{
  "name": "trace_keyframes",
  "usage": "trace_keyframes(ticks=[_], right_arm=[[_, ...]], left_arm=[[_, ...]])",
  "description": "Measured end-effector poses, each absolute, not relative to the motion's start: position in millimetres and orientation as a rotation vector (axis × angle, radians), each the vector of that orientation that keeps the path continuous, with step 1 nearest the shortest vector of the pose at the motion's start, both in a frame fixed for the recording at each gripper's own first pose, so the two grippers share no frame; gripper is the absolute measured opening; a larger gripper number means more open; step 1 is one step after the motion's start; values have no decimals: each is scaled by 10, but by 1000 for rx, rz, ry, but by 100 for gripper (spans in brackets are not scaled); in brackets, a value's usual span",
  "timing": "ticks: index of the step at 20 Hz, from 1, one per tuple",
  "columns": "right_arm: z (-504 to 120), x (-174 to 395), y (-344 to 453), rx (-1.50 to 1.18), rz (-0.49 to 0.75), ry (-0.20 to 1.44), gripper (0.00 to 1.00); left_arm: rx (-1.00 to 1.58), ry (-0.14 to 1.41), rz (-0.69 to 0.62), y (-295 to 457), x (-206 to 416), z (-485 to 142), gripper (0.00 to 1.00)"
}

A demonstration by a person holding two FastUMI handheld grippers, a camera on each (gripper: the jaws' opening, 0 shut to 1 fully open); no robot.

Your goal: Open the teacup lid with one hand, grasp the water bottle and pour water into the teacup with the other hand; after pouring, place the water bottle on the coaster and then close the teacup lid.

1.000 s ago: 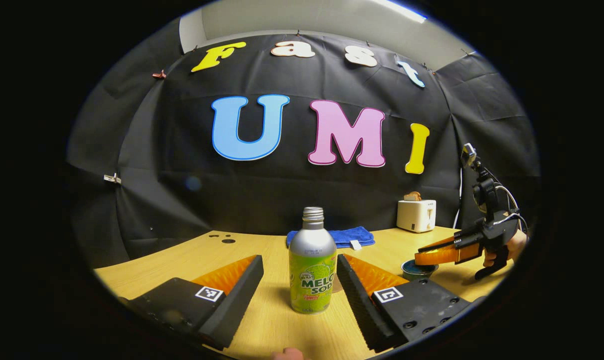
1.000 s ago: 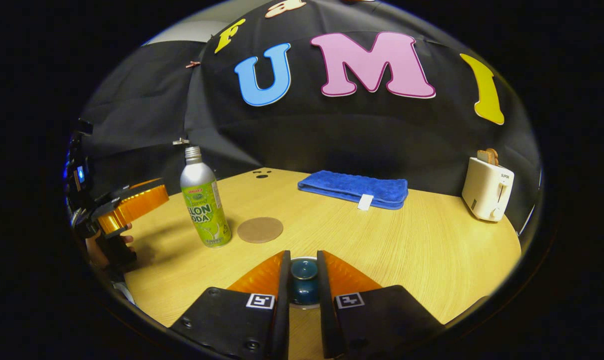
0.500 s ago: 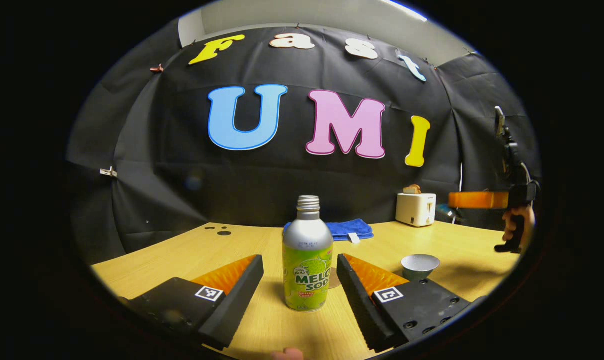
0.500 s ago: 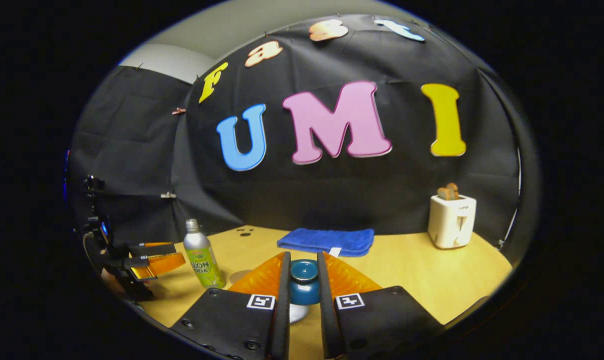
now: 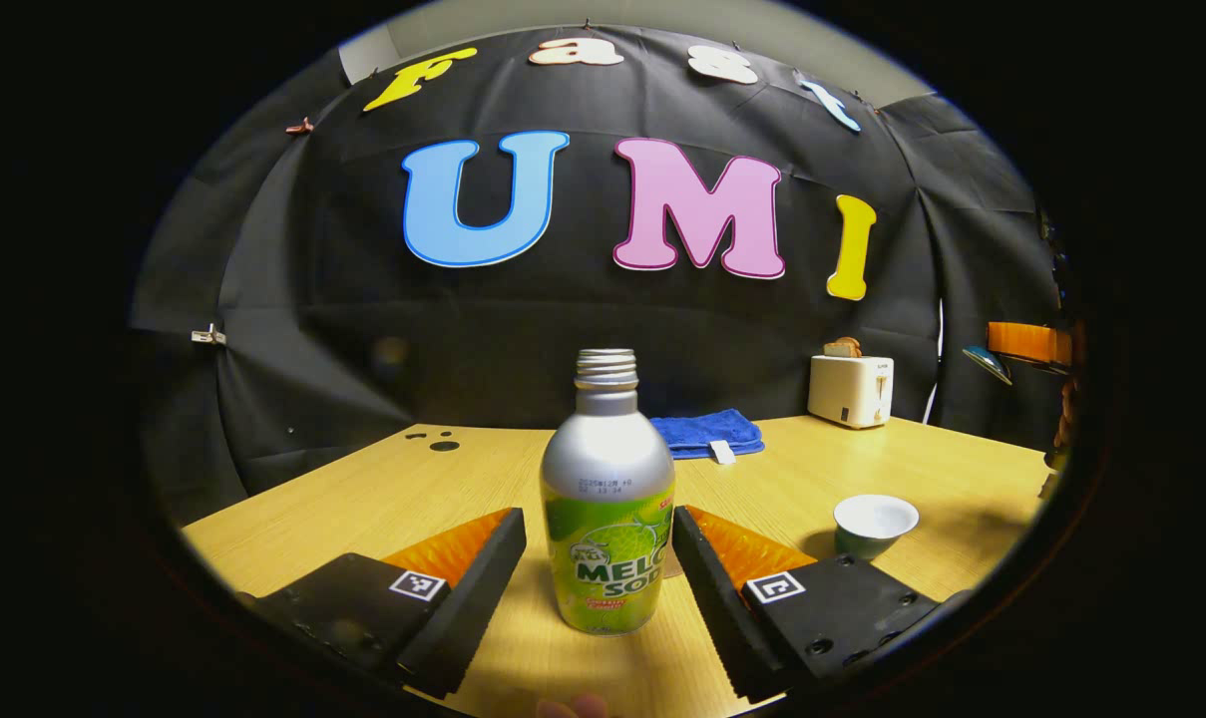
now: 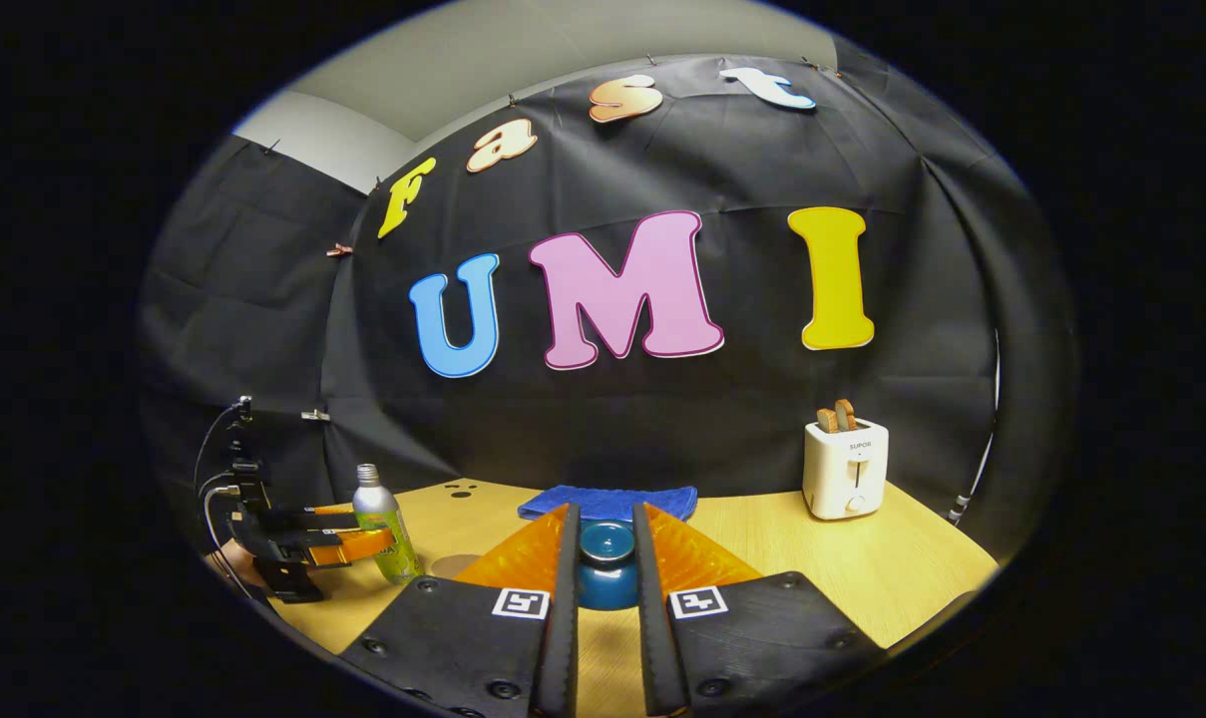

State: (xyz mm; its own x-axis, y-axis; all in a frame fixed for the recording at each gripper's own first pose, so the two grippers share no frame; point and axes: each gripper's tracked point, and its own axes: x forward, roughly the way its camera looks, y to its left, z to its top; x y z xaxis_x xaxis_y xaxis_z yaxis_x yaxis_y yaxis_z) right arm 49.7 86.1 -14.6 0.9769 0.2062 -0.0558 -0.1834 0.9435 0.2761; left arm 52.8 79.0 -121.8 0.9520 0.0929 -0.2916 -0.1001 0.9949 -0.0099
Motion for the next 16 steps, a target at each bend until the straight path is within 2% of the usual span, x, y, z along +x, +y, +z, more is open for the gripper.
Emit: trace_keyframes(ticks=[3,4,7,11,16], right_arm=[[-113,479,798,288,193,77,29],[-100,475,774,291,190,75,29],[-59,460,727,291,181,71,29],[-89,452,658,278,162,79,29],[-111,454,543,252,129,89,29]], left_arm=[[-20,299,122,792,597,-1246,93],[-16,296,117,783,610,-1260,83],[69,304,82,693,610,-1231,81],[400,278,80,607,628,-984,80],[813,234,17,327,689,-765,79]])
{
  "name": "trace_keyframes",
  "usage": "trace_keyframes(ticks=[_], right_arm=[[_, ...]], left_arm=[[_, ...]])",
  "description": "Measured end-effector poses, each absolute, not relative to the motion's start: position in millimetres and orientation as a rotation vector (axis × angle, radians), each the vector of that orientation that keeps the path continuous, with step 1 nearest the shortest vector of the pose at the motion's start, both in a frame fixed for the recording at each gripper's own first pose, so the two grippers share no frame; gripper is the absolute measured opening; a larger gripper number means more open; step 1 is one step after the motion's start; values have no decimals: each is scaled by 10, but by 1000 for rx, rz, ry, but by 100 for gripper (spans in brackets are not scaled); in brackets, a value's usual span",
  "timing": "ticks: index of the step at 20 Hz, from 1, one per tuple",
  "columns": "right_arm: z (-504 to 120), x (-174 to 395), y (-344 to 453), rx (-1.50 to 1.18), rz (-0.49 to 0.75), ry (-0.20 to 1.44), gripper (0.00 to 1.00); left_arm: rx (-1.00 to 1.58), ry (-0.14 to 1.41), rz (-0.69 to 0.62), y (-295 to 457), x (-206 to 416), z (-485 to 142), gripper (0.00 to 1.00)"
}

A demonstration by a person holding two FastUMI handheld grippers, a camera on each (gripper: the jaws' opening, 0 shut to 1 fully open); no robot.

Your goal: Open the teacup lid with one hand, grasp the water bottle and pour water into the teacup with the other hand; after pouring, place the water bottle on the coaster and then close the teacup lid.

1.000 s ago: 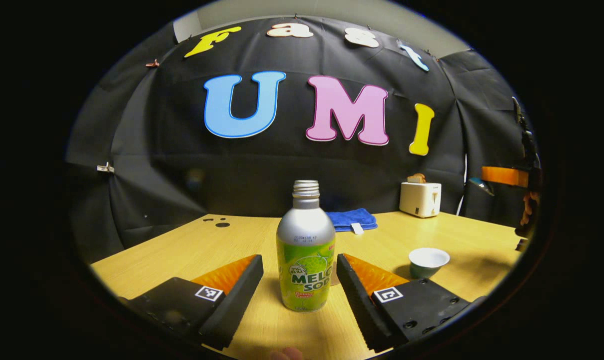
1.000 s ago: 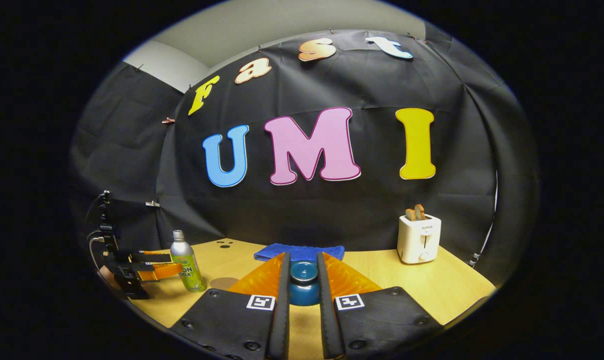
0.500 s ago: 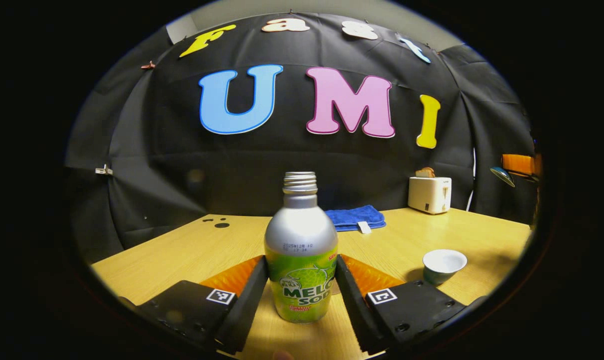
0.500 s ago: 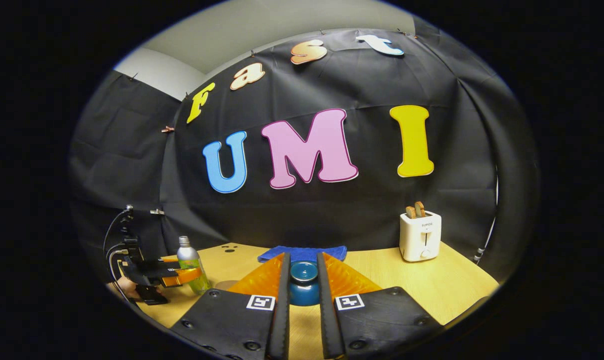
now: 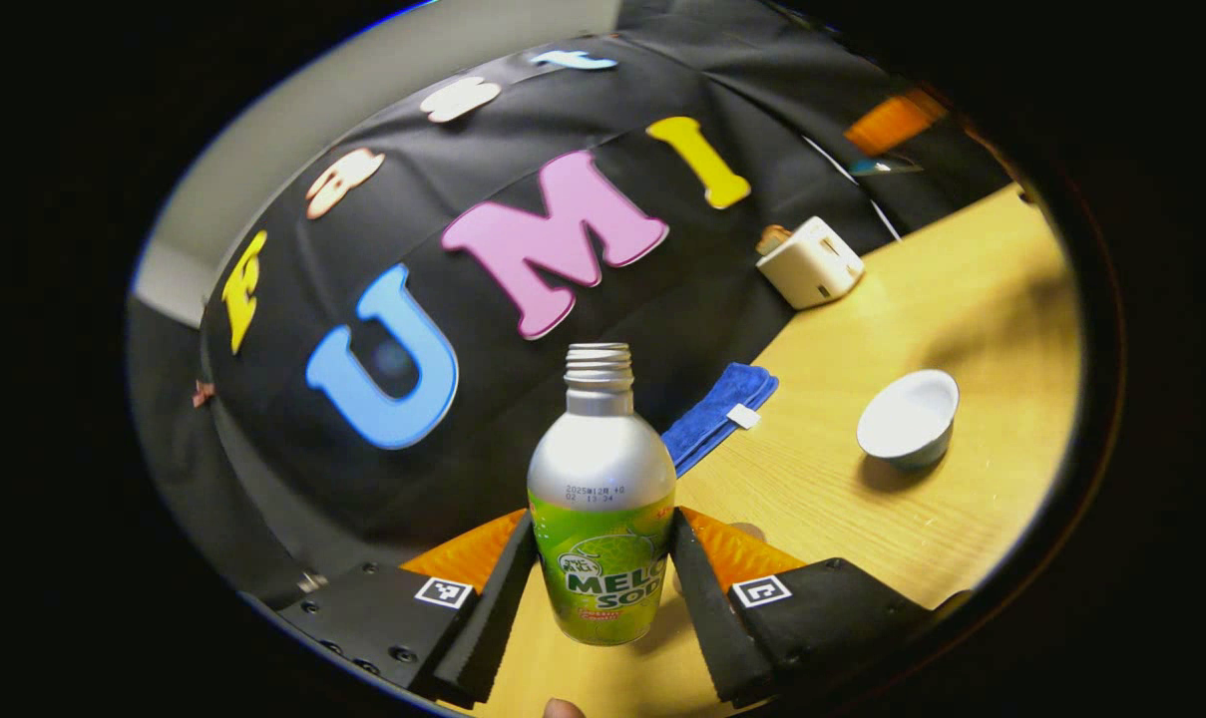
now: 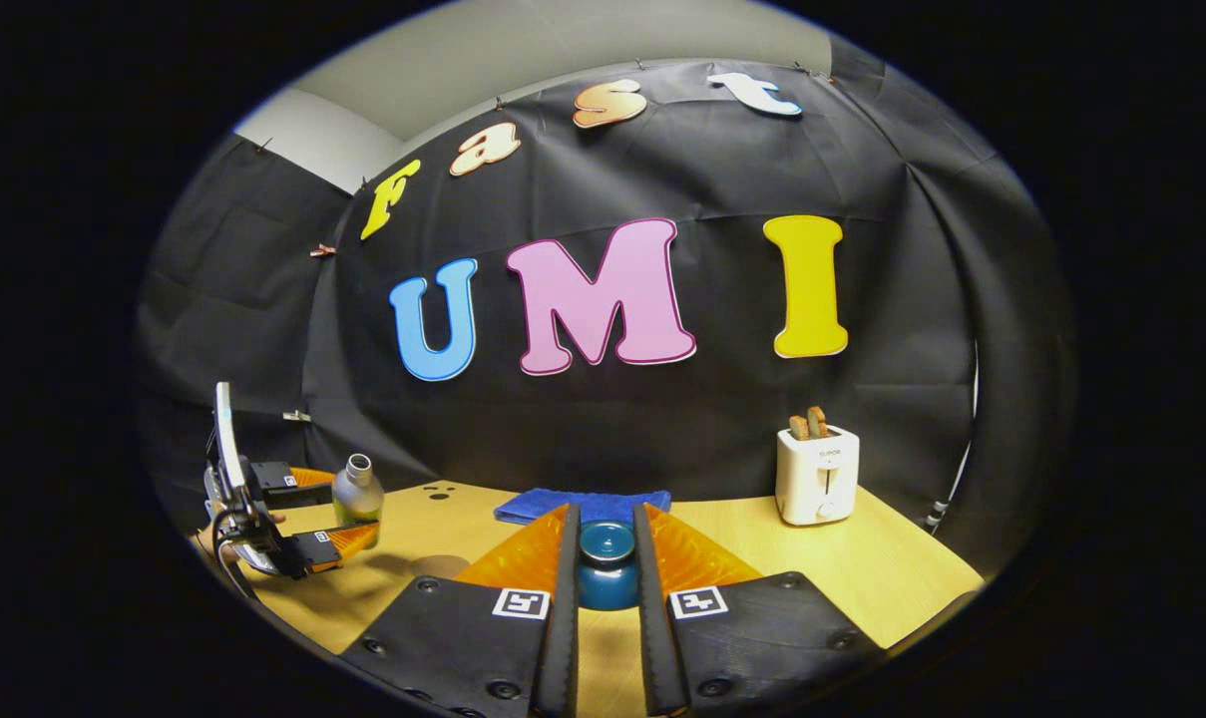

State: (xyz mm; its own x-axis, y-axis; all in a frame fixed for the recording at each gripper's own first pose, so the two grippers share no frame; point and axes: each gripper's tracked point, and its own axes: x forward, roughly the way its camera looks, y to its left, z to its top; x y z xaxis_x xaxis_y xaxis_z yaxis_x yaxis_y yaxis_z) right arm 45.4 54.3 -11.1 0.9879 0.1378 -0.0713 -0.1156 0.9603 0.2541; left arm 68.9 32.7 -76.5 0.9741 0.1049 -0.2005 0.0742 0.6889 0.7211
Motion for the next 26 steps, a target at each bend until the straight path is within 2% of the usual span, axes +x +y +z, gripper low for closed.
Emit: trace_keyframes(ticks=[10,18,26], right_arm=[[-67,422,402,260,108,81,29],[-45,397,342,269,100,74,29],[-18,387,341,276,104,69,29]], left_arm=[[1322,282,-131,81,834,-1017,79],[1545,303,-205,23,945,-1194,79],[1720,259,-254,-95,1024,-1155,80]])
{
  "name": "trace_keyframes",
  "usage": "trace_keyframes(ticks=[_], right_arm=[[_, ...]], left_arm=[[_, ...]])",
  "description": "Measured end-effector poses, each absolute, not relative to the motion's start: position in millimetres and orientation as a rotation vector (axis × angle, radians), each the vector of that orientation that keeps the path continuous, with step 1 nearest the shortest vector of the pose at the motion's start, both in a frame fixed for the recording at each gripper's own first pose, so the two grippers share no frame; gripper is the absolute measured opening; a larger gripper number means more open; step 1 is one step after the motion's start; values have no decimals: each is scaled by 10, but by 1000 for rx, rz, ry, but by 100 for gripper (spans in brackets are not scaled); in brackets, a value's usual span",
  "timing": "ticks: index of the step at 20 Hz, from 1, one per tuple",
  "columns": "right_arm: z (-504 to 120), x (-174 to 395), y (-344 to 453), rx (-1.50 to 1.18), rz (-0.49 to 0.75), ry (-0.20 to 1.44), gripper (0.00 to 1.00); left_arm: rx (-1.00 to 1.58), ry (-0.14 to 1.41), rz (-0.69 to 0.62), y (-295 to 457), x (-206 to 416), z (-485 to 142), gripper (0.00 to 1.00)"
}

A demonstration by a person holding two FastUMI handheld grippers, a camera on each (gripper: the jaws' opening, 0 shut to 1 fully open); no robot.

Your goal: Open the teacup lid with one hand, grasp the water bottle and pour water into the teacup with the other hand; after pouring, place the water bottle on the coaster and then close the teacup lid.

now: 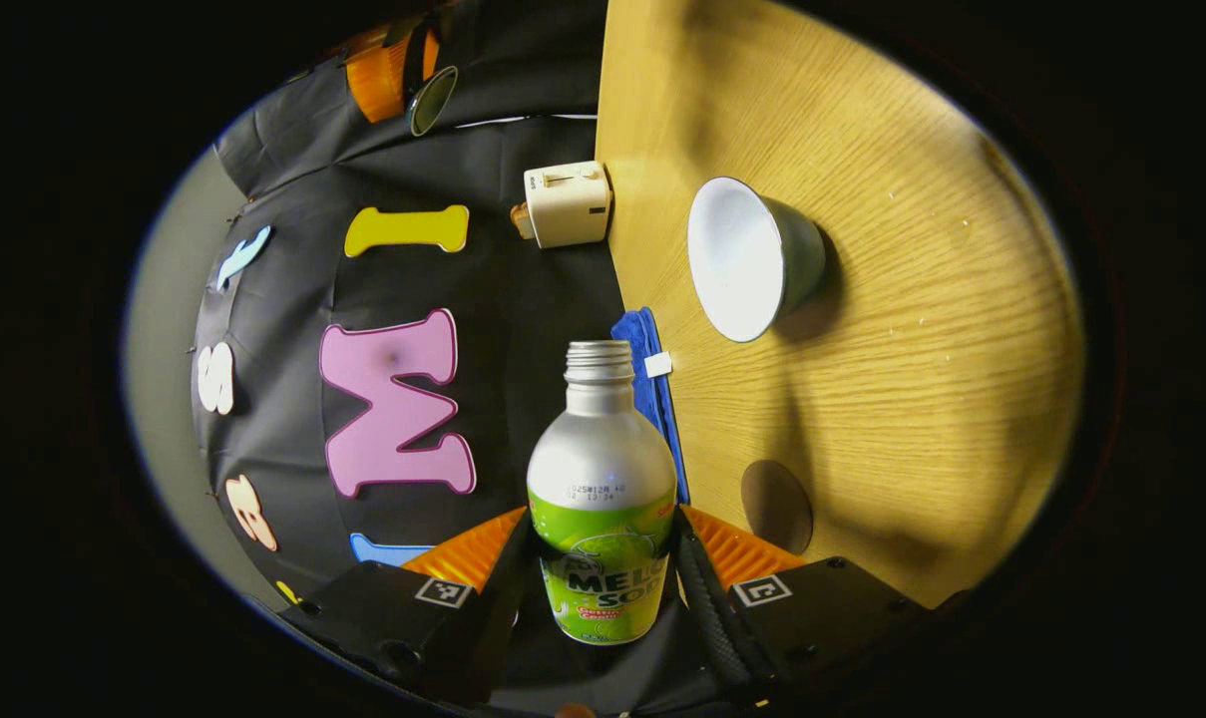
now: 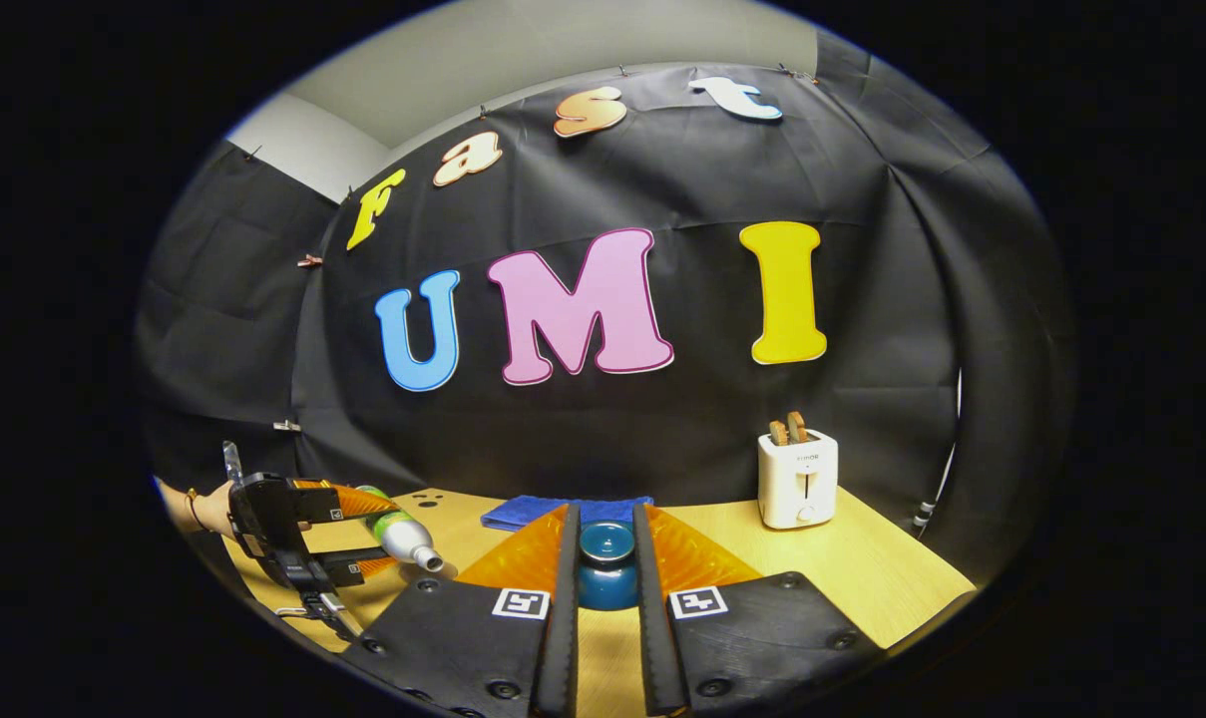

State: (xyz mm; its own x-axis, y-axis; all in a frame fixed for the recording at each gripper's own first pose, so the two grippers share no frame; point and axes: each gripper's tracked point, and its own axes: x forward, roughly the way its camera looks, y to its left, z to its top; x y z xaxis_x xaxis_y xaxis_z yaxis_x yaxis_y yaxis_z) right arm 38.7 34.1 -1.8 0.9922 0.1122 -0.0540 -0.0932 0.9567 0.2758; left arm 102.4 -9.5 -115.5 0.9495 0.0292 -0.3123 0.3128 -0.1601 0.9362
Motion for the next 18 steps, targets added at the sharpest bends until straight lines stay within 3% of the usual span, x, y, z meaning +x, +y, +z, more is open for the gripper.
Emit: trace_keyframes(ticks=[18], right_arm=[[0,363,297,288,105,65,29]], left_arm=[[1928,209,-287,-180,1138,-995,80]])
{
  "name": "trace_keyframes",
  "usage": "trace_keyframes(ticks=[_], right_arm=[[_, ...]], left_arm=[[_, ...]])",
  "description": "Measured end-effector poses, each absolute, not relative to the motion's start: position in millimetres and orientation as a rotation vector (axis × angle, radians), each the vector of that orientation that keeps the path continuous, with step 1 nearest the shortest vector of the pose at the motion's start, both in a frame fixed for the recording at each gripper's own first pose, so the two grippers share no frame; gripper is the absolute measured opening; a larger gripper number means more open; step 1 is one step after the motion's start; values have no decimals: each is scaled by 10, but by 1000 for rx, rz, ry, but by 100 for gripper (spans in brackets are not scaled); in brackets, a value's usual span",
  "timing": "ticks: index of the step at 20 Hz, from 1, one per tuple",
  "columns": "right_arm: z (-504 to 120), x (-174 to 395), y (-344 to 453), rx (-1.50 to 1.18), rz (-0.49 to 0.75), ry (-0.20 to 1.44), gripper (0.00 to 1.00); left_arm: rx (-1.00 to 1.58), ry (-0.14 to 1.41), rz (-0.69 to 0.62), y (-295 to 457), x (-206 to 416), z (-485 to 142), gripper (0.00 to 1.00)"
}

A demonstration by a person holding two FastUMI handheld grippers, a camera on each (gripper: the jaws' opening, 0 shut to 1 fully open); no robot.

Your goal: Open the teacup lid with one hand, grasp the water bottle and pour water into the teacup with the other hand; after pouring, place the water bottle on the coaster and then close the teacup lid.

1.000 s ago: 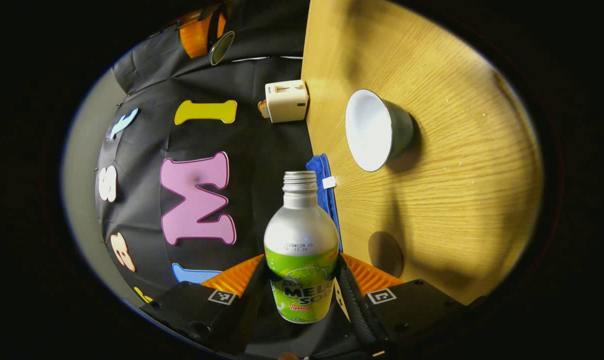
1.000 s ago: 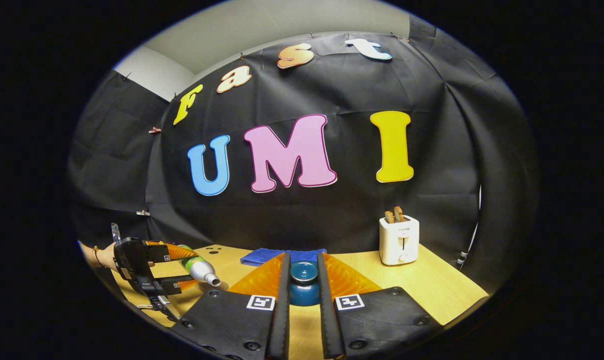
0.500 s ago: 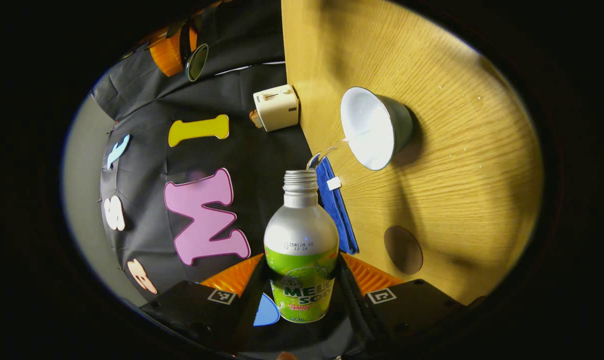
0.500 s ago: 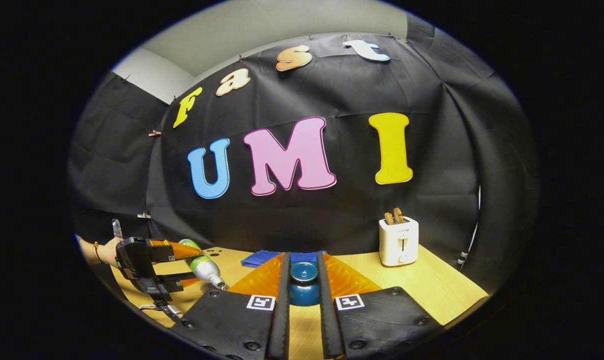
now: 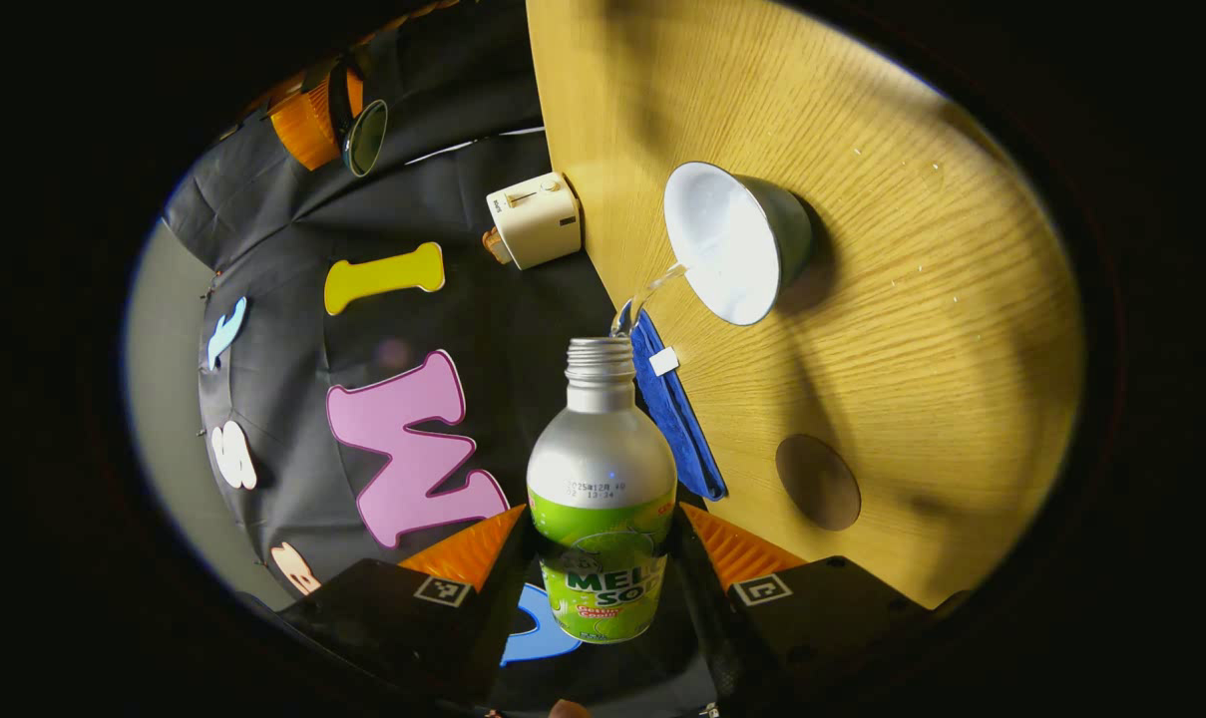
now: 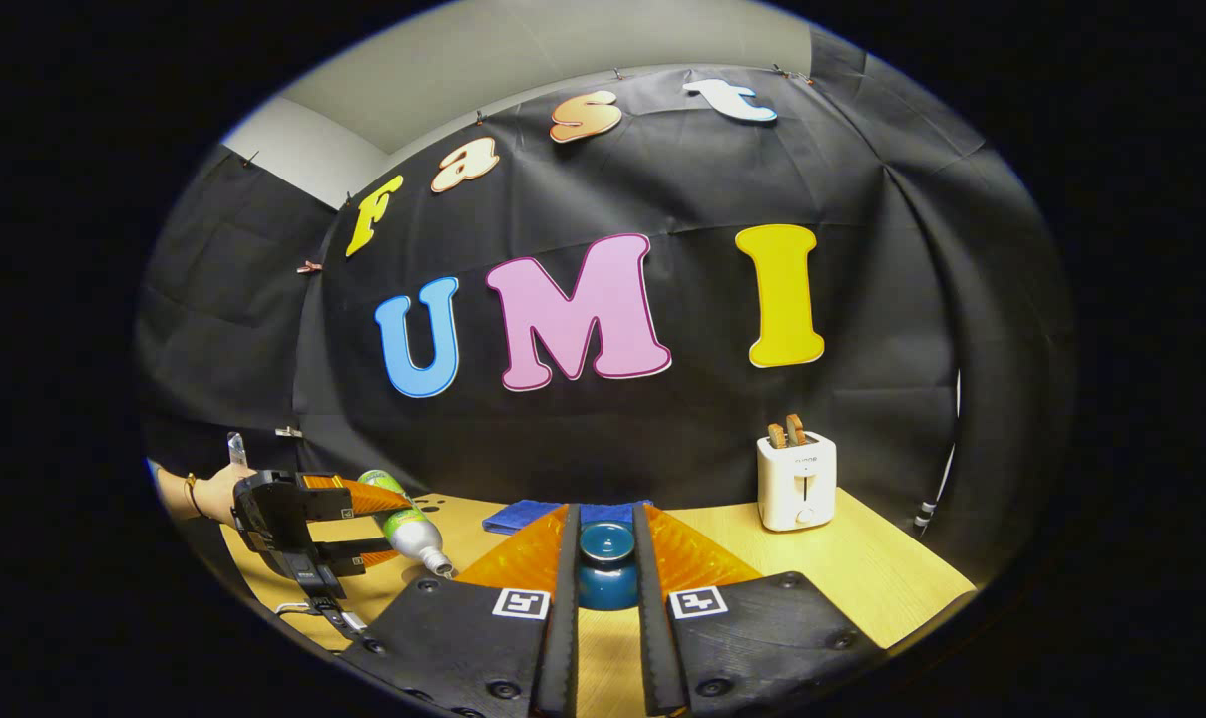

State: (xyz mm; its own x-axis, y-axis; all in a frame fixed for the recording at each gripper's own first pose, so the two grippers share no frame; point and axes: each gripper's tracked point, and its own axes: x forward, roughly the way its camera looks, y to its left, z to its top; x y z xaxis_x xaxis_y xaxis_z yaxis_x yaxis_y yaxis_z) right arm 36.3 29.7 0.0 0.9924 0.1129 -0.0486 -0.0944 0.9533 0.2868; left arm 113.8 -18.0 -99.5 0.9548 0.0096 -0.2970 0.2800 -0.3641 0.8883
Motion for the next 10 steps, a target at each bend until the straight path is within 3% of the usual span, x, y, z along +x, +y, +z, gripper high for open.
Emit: trace_keyframes(ticks=[7,8,10], right_arm=[[12,366,311,290,113,64,29],[14,359,311,289,114,65,24],[18,355,301,290,114,65,29]], left_arm=[[2002,198,-286,-185,1176,-912,81],[2010,200,-287,-183,1170,-908,81],[2028,202,-291,-170,1182,-890,81]])
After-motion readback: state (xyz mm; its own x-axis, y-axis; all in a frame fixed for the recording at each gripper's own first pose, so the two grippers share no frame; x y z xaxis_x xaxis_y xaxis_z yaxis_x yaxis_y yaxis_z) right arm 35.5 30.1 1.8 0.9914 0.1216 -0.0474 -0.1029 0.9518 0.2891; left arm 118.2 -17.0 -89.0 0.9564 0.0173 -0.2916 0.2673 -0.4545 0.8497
